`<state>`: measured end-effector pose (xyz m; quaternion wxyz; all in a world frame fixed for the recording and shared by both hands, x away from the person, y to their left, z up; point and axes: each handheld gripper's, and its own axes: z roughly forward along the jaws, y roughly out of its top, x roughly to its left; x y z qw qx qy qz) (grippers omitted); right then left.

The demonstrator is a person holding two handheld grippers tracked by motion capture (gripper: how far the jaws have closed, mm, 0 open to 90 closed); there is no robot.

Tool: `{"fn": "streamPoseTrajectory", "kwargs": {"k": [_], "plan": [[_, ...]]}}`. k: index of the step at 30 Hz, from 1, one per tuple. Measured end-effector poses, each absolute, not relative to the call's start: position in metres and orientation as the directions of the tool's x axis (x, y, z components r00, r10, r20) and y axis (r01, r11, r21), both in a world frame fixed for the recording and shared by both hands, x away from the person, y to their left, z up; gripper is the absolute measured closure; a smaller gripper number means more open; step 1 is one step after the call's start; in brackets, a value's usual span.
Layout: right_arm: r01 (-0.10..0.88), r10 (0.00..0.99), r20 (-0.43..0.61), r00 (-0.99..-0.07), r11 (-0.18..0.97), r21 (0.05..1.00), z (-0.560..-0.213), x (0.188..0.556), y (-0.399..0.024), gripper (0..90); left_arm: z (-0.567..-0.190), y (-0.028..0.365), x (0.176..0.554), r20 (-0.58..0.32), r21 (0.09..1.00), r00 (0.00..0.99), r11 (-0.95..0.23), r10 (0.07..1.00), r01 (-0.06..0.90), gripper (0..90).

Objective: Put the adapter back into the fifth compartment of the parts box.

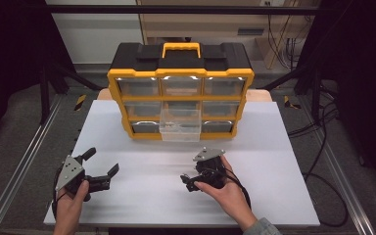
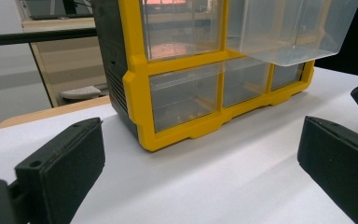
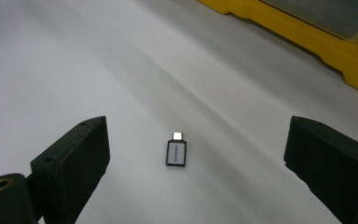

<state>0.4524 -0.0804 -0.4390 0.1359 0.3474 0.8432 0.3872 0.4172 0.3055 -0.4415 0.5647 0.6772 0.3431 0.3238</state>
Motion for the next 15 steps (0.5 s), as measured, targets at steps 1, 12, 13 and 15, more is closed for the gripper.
{"fn": "streamPoseTrajectory", "kwargs": {"k": [1,12,13,15], "plan": [[0.485,0.691,0.043,-0.721,0.460,0.744,-0.4395,0.4528,-0.0800,7.6,-0.4414,0.3052,0.4172,0.051,0.987,0.556,-0.126,0.830,0.098,0.5],[0.523,0.709,0.062,-0.703,0.455,0.720,-0.4437,0.4576,-0.0753,10.2,-0.4412,0.3054,0.4171,0.050,0.987,0.554,-0.126,0.831,0.099,0.5],[0.533,0.720,0.067,-0.691,0.444,0.721,-0.4438,0.4586,-0.0758,10.4,-0.4411,0.3053,0.4171,0.050,0.987,0.553,-0.125,0.832,0.100,0.5],[0.555,0.726,0.103,-0.680,0.418,0.719,-0.4443,0.4613,-0.0768,10.4,-0.4405,0.3049,0.4169,0.051,0.987,0.554,-0.125,0.831,0.098,0.5]]}}
